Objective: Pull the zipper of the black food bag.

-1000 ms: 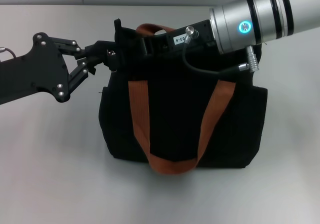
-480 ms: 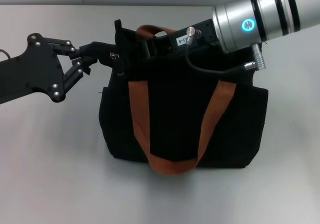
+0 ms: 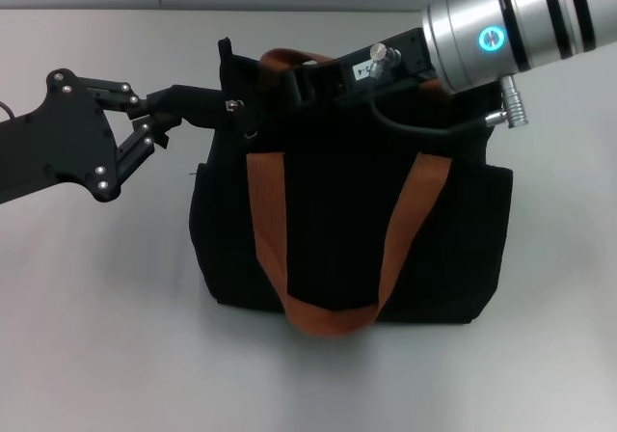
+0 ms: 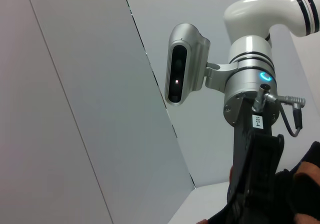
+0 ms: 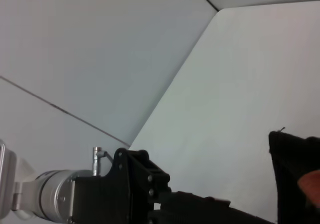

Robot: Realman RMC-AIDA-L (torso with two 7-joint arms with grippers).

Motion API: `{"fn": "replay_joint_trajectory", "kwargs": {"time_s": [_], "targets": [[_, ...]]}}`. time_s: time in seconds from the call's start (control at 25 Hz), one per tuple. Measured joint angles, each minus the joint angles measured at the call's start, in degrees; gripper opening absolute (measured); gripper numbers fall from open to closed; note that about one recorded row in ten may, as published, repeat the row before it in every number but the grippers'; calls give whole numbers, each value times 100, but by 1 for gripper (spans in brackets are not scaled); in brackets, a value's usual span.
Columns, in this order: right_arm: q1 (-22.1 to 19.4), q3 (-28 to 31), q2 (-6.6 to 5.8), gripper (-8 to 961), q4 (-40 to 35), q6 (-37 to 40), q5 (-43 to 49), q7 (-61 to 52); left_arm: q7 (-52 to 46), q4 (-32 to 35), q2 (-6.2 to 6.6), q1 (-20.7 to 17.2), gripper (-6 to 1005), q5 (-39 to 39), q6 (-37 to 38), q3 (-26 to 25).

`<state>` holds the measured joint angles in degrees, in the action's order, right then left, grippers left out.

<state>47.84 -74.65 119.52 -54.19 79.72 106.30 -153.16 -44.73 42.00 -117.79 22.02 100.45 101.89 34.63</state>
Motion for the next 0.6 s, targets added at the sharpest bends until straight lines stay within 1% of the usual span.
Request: {"fn": "replay_joint_trajectory", "kwargs": {"time_s": [0.6], "targets": [[-184, 0, -23, -2, -236, 87, 7, -181, 18, 21, 2, -31, 76, -1, -6, -2]]}}
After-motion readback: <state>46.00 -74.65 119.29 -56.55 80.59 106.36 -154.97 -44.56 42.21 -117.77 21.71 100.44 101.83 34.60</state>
